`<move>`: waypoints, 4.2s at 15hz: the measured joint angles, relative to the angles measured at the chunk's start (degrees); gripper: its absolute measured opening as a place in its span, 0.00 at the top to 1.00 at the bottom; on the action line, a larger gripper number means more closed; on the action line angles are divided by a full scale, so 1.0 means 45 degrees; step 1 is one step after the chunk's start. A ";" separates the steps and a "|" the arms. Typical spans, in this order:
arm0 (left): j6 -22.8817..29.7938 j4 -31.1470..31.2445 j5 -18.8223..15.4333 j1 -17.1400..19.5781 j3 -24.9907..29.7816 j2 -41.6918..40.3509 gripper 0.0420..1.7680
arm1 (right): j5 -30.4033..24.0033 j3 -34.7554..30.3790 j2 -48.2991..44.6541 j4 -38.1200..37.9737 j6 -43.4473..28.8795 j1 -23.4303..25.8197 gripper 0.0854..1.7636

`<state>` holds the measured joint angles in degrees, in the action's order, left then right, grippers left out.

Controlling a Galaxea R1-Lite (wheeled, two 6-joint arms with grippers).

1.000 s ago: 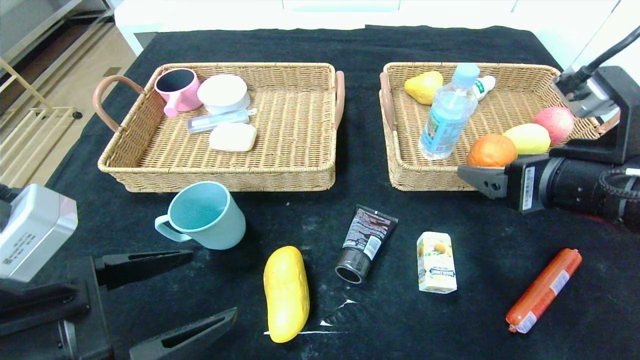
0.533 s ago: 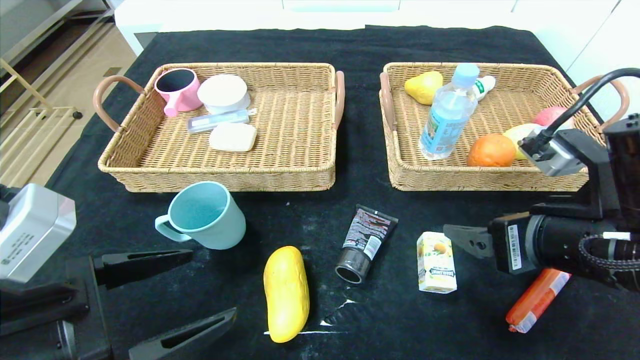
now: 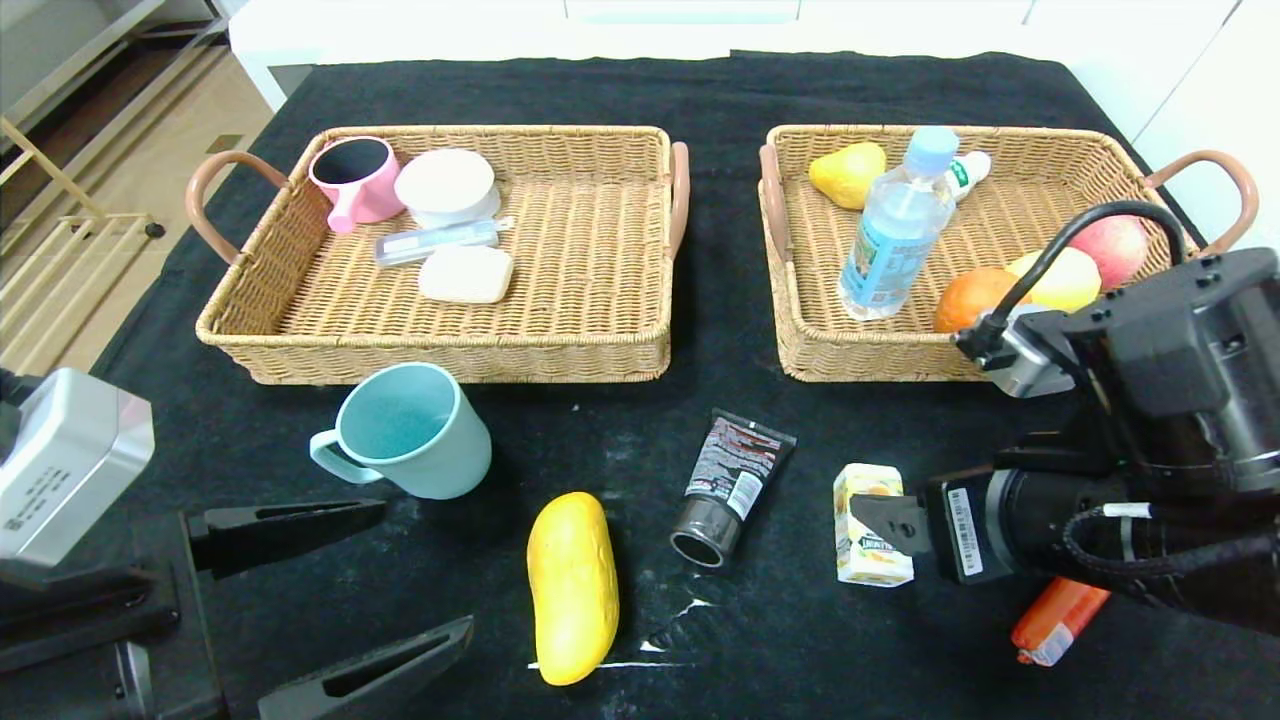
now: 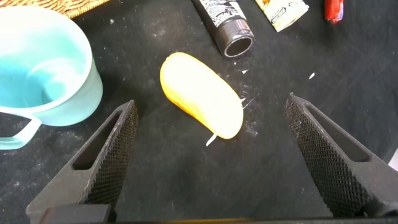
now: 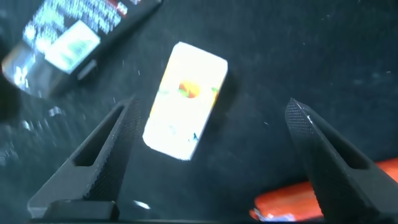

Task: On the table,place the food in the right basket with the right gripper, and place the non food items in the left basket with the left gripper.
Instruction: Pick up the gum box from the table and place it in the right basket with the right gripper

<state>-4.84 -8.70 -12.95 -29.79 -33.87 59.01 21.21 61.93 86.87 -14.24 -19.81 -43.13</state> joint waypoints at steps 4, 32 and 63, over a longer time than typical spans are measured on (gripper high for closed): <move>-0.0014 0.0000 0.0000 0.0014 -0.0003 -0.0008 0.03 | 0.0111 0.0447 0.0455 -0.0563 -0.0154 -0.0276 0.04; -0.0051 -0.0011 0.0024 0.0019 -0.0033 -0.0125 0.03 | 0.1349 0.1384 0.2384 -0.0989 -0.0970 -0.0368 0.03; -0.0149 0.0000 0.0024 0.0014 0.0000 -0.0122 0.03 | 0.1563 0.1718 0.1528 -0.2416 -0.0975 -0.0290 0.56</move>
<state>-5.51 -8.70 -12.84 -29.73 -33.87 58.47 28.25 69.66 93.75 -25.11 -24.20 -44.43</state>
